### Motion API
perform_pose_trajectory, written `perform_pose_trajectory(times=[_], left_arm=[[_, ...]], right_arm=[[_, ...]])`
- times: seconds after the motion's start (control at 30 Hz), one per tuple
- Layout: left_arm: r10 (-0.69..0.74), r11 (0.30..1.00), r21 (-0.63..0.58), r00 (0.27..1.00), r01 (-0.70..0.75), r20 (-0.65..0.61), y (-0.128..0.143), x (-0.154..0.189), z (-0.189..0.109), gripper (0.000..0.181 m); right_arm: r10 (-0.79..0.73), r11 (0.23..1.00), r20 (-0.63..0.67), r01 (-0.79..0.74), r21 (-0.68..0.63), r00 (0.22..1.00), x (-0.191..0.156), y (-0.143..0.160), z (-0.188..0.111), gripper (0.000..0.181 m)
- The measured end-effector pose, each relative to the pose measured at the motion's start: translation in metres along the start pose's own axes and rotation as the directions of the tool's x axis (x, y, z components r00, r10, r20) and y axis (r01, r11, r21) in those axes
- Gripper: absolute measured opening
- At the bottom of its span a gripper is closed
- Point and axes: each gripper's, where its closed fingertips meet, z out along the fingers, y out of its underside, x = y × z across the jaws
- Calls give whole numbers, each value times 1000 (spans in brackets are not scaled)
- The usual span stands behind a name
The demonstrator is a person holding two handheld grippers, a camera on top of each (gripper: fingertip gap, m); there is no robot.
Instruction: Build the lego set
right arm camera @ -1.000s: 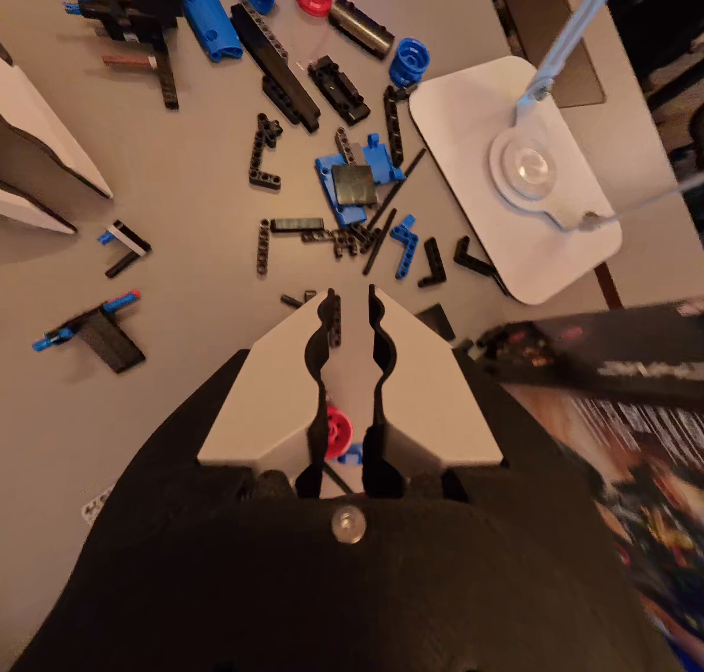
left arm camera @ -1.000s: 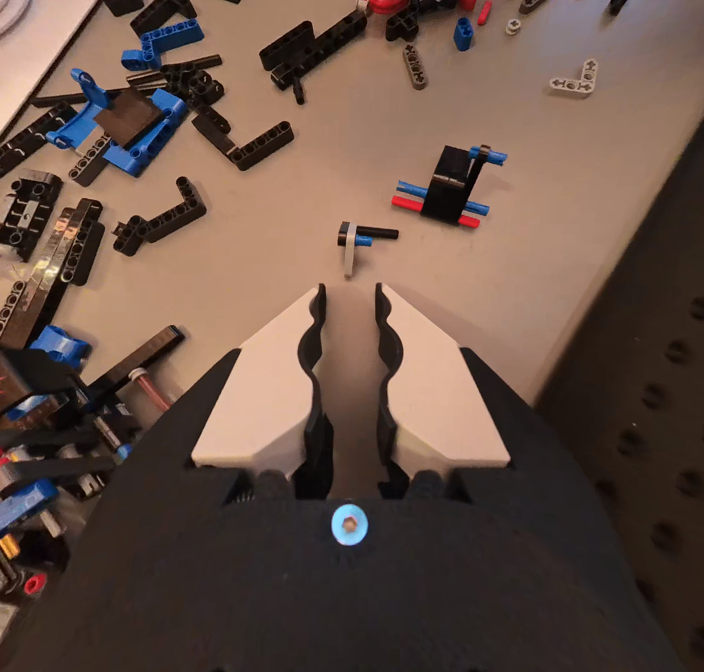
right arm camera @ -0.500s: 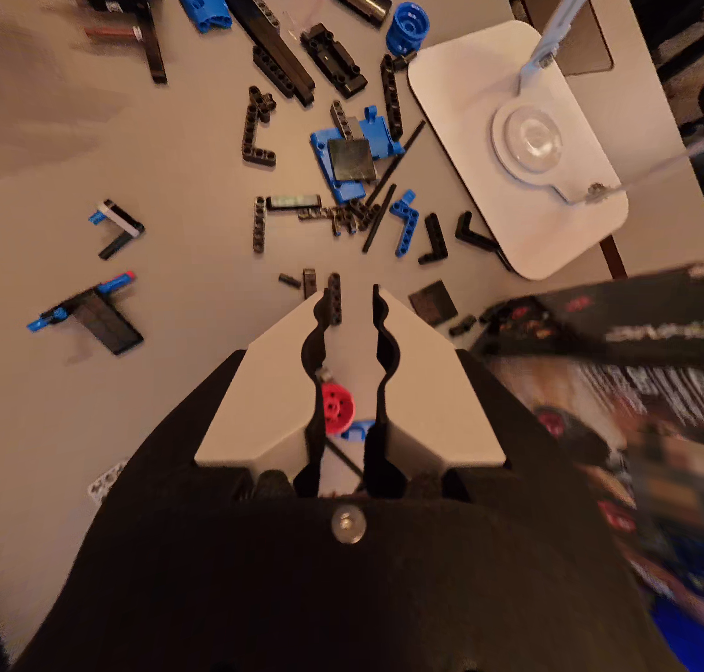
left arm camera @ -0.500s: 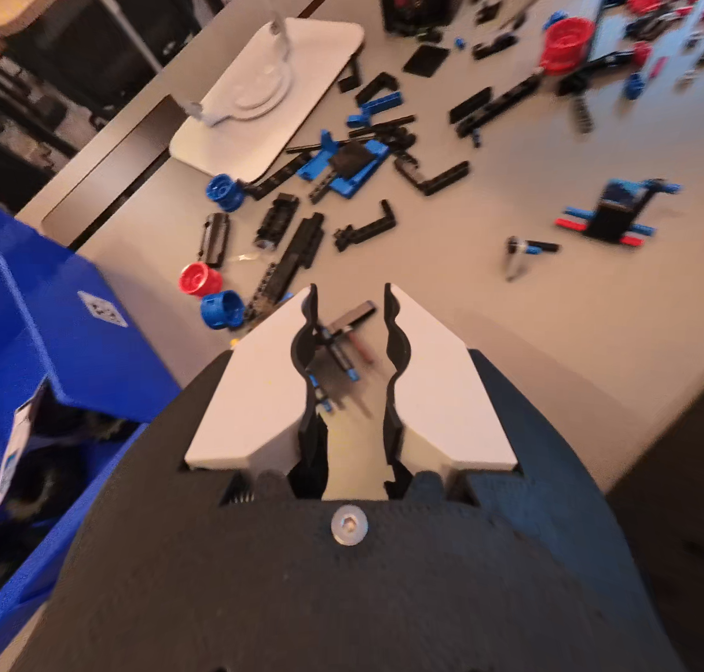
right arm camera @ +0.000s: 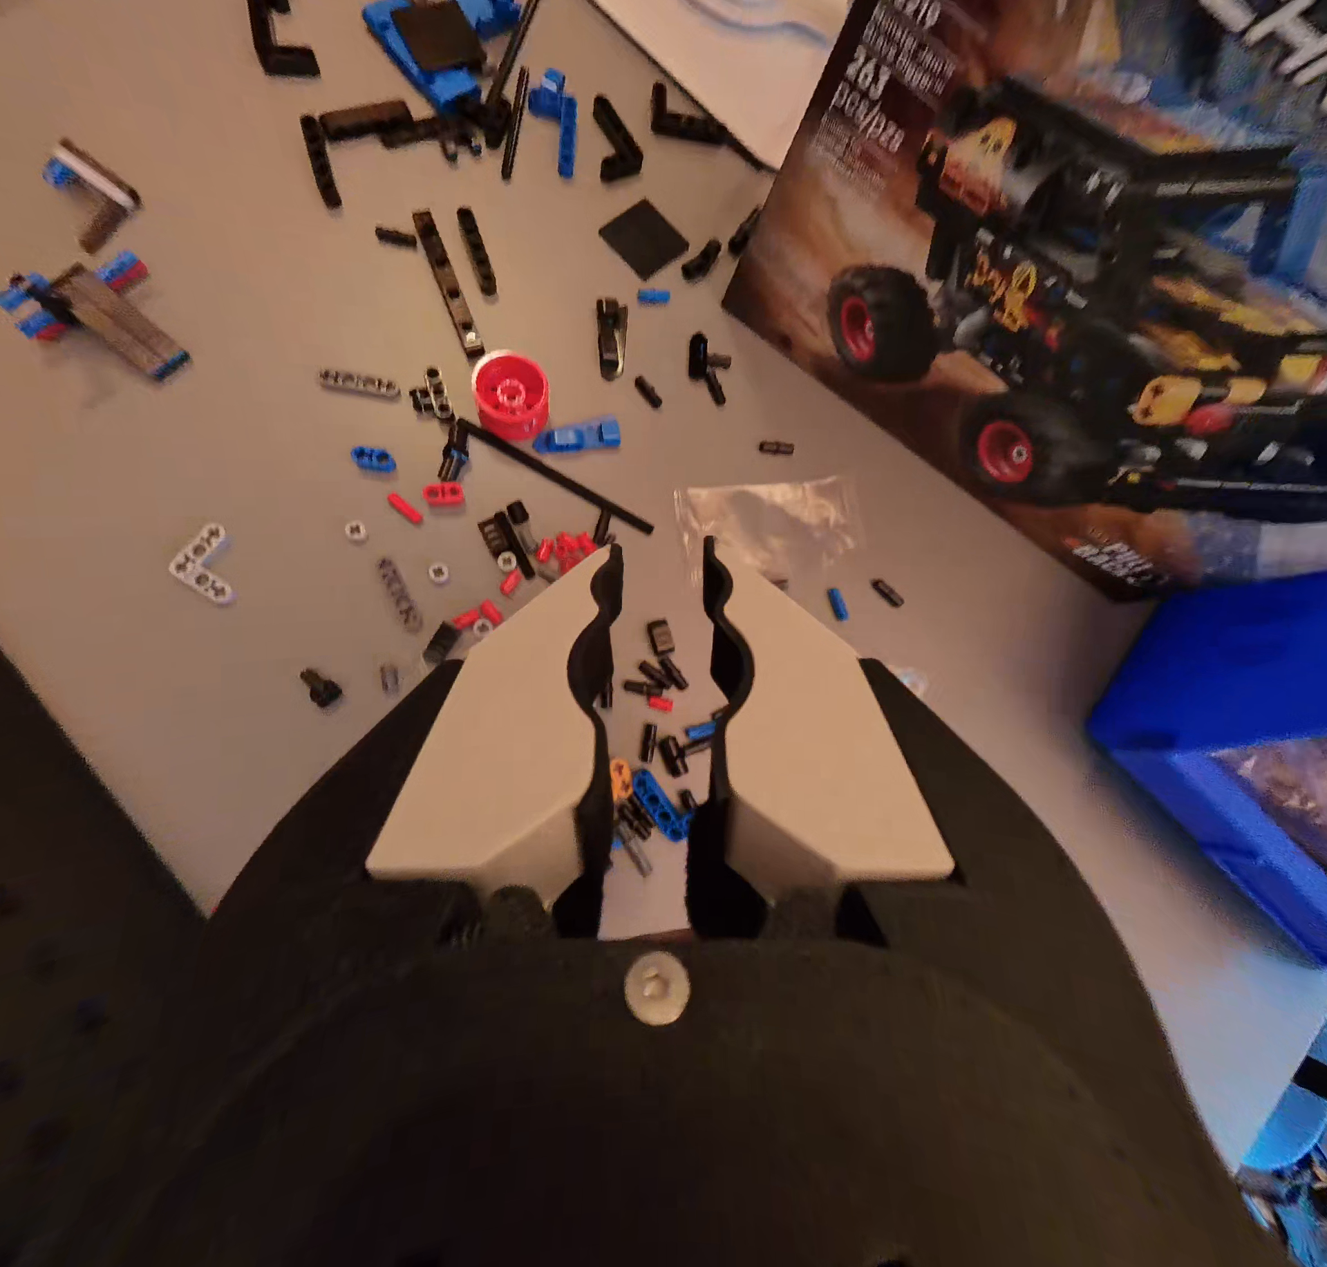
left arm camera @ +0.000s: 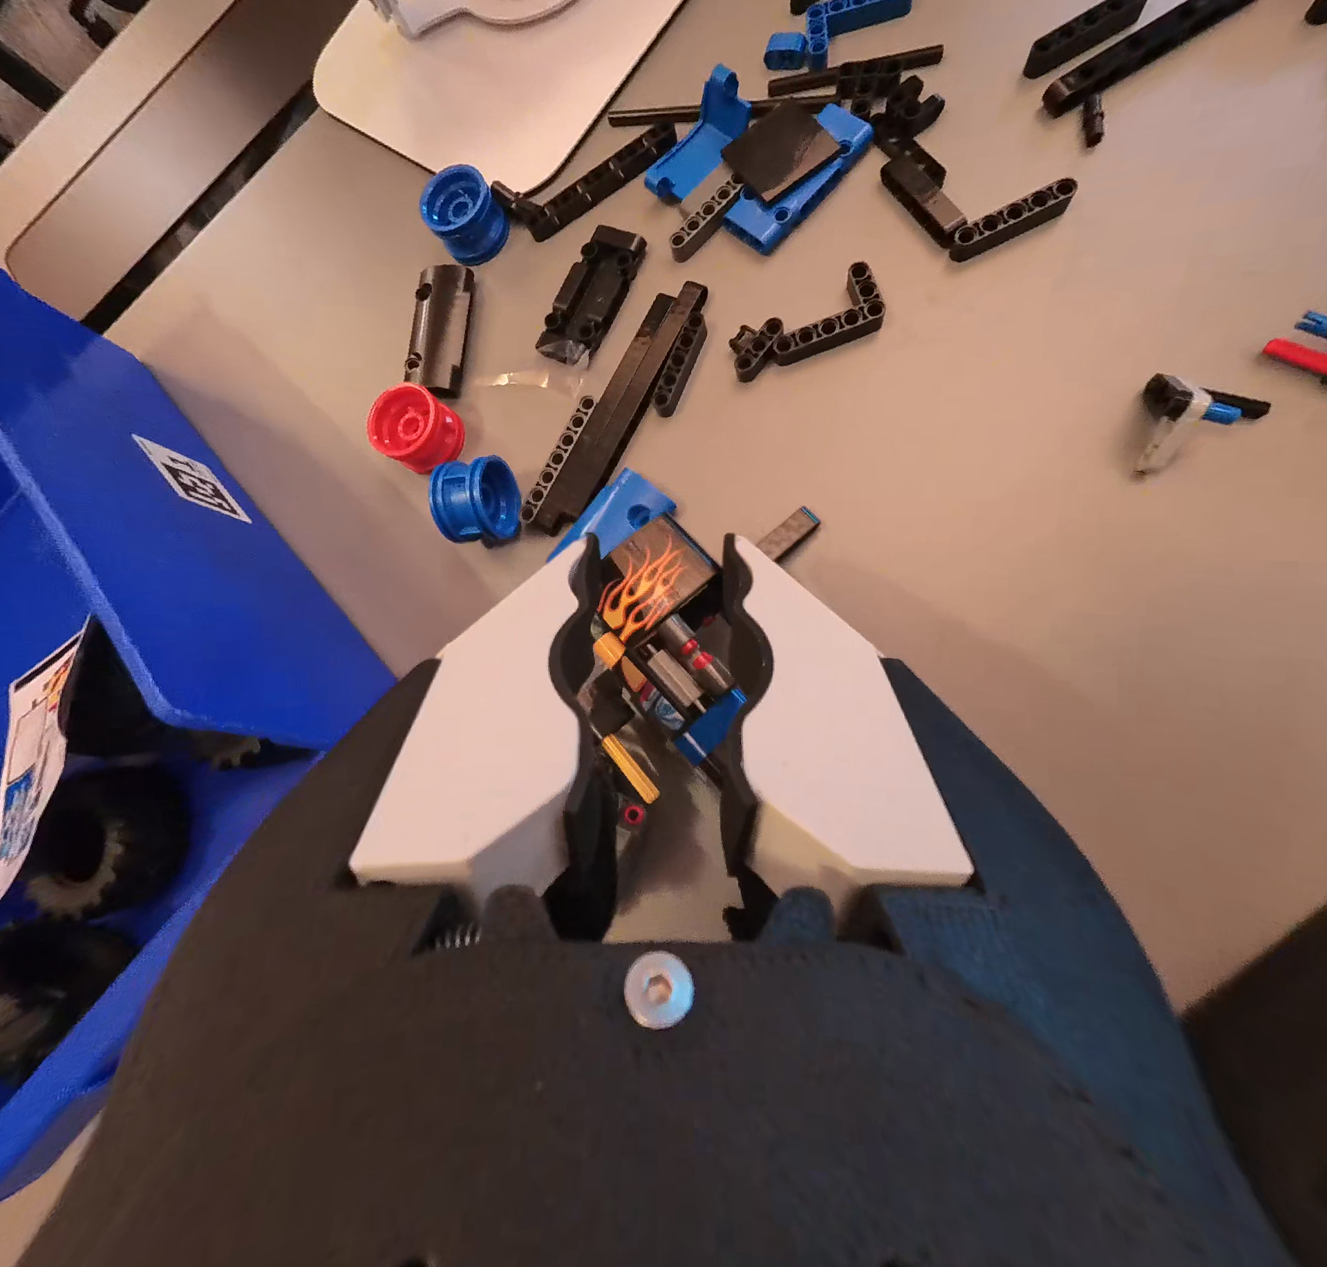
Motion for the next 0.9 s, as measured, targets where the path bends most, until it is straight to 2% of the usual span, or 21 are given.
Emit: perform_pose_trajectory(times=[0.1, 0.23, 0.57, 0.73, 0.9], left_arm=[[10, 1000, -2, 1000, -10, -6, 4, 3, -5, 28], [37, 999, -18, 999, -37, -4, 11, 8, -13, 28], [50, 999, -1, 999, -50, -2, 21, 14, -33, 29], [87, 986, 138, 996, -88, 14, -14, 34, -48, 32], [107, 965, 248, 992, -88, -64, -41, 80, -36, 30]], right_arm=[[-2, 999, -1, 2, -36, 1000, -2, 16, 0, 21], [1, 999, 27, 0, -34, 1000, -10, 24, 1, 20], [-25, 999, 35, 26, -24, 999, -10, 14, 8, 27], [-31, 999, 58, 31, 9, 998, -15, -4, 17, 32], [-110, 993, 134, 103, 57, 985, -46, -52, 57, 43]])
